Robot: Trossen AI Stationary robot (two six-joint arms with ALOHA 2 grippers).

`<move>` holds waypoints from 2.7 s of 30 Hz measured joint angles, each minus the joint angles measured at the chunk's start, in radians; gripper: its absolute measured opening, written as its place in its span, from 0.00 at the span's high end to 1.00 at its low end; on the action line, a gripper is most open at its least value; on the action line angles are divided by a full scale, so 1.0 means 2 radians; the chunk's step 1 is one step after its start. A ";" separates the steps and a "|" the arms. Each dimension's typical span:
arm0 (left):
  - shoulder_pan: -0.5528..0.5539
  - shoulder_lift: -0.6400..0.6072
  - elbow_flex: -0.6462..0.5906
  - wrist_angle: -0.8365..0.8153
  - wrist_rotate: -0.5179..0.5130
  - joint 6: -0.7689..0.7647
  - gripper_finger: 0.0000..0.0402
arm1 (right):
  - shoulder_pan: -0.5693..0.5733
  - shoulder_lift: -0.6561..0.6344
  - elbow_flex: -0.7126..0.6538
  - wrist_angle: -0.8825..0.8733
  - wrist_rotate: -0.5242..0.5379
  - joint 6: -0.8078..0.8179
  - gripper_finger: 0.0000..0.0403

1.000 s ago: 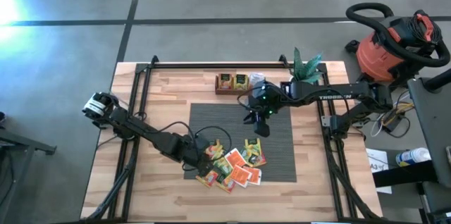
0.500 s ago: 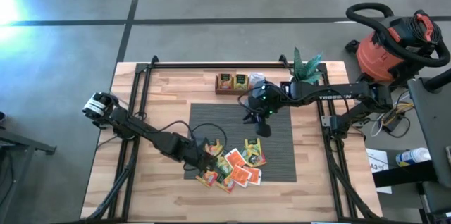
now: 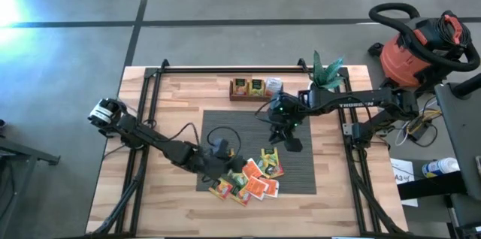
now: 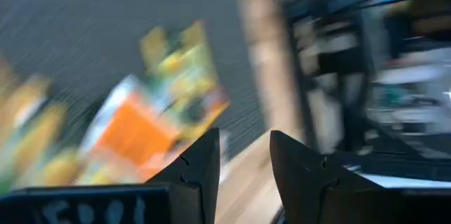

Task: Pick & Place Tea
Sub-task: Put the white orange tea bag into the right section of the wooden organizer

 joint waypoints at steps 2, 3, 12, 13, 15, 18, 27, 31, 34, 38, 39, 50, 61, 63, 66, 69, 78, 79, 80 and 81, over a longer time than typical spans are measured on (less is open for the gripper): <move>0.005 -0.008 0.000 0.044 -0.026 0.074 0.70 | 0.000 0.000 -0.006 0.001 0.001 0.024 0.84; 0.009 -0.014 0.000 0.061 -0.032 0.109 0.70 | 0.000 0.000 -0.008 0.001 0.002 0.041 0.84; 0.050 -0.117 0.000 0.046 0.052 0.296 0.70 | 0.005 0.001 -0.011 0.115 0.008 0.268 0.84; 0.052 -0.128 0.000 0.039 0.060 0.311 0.70 | 0.006 0.001 -0.011 0.130 0.008 0.288 0.84; 0.053 -0.150 0.000 0.021 0.064 0.342 0.70 | 0.006 0.001 -0.011 0.153 0.011 0.322 0.84; 0.053 -0.180 0.000 0.000 0.065 0.383 0.70 | 0.014 0.001 -0.011 0.169 0.045 0.354 0.84; 0.059 -0.213 0.000 0.000 0.050 0.426 0.70 | 0.041 0.001 -0.011 0.167 0.100 0.381 0.84; 0.059 -0.213 0.000 0.000 0.038 0.426 0.70 | 0.037 0.001 -0.011 0.167 0.100 0.369 0.84; 0.059 -0.213 0.000 0.000 0.038 0.426 0.70 | 0.028 0.001 -0.011 0.167 0.111 0.351 0.84; 0.066 -0.213 0.000 -0.001 0.037 0.421 0.70 | 0.010 0.001 -0.011 0.168 0.114 0.349 0.84; 0.068 -0.213 0.000 0.000 0.036 0.420 0.70 | 0.006 0.001 -0.011 0.168 0.114 0.348 0.84; 0.094 -0.209 0.000 -0.001 0.035 0.428 0.70 | -0.028 0.001 0.000 0.169 0.112 0.323 0.84; 0.119 -0.209 0.000 -0.005 0.035 0.432 0.70 | -0.036 0.005 0.002 0.169 0.112 0.313 0.84; 0.123 -0.209 0.000 -0.005 0.035 0.432 0.70 | -0.039 0.005 0.002 0.169 0.112 0.313 0.84; 0.128 -0.209 0.000 -0.012 0.035 0.432 0.70 | -0.043 0.005 0.002 0.169 0.112 0.313 0.84; 0.132 -0.209 0.000 -0.017 0.035 0.432 0.70 | -0.046 0.005 0.002 0.169 0.112 0.313 0.84; 0.134 -0.209 0.000 -0.027 0.036 0.427 0.70 | -0.046 0.005 0.002 0.169 0.111 0.325 0.84; 0.134 -0.209 0.000 -0.030 0.036 0.426 0.70 | -0.046 0.005 0.002 0.169 0.111 0.326 0.84; 0.134 -0.209 0.000 -0.033 0.036 0.425 0.70 | -0.046 0.005 0.002 0.168 0.111 0.327 0.84; 0.134 -0.209 0.000 -0.038 0.036 0.425 0.70 | -0.045 0.005 0.002 0.167 0.111 0.329 0.84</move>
